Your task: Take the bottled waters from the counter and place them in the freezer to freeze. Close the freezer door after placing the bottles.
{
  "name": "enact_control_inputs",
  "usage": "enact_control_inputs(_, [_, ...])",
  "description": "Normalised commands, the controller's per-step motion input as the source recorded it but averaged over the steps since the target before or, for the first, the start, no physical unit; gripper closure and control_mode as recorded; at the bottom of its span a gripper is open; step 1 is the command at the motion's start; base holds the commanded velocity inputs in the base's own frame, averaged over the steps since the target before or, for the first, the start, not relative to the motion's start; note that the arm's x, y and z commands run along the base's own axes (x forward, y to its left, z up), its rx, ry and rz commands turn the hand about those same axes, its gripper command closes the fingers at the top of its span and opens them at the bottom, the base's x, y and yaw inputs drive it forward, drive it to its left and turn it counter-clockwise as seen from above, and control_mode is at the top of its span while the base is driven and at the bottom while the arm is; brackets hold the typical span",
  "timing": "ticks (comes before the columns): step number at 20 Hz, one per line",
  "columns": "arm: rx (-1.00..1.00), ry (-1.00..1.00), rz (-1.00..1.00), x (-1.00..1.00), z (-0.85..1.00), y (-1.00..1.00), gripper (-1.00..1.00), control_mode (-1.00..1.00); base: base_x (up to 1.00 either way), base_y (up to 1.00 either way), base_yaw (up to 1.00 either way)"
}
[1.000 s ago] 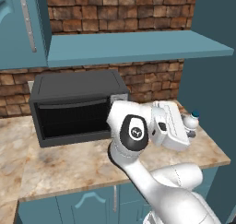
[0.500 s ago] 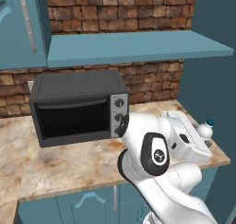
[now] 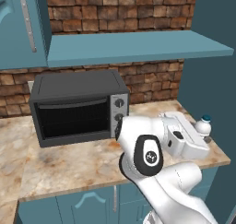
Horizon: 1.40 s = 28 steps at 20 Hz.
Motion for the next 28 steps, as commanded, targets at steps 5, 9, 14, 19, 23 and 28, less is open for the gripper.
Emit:
enact_control_inputs(5, [0.05, -0.02, 0.0, -0.05, 0.0, -0.43, 1.0, -1.0, 0.0, 0.0, 0.0])
enact_control_inputs(9, [0.0, 0.01, -0.01, 0.02, -0.01, -0.06, 1.0, -1.0, 0.0, 0.0, 0.0])
enact_control_inputs(14, [0.0, 0.0, 0.0, 0.0, 0.0, 0.0, 1.0, -1.0, 0.0, 0.0, 0.0])
enact_control_inputs(19, [0.0, 0.0, 0.0, 0.0, 0.0, 0.0, 1.0, 1.0, 0.0, 0.0, 0.0])
enact_control_inputs(23, [0.0, 0.0, 0.0, 0.0, 0.0, 0.0, 1.0, 1.0, -0.52, 0.0, -0.02])
enact_control_inputs(28, [0.0, 0.0, 0.0, 0.0, 0.0, 0.0, 1.0, 1.0, -0.97, -0.01, -0.01])
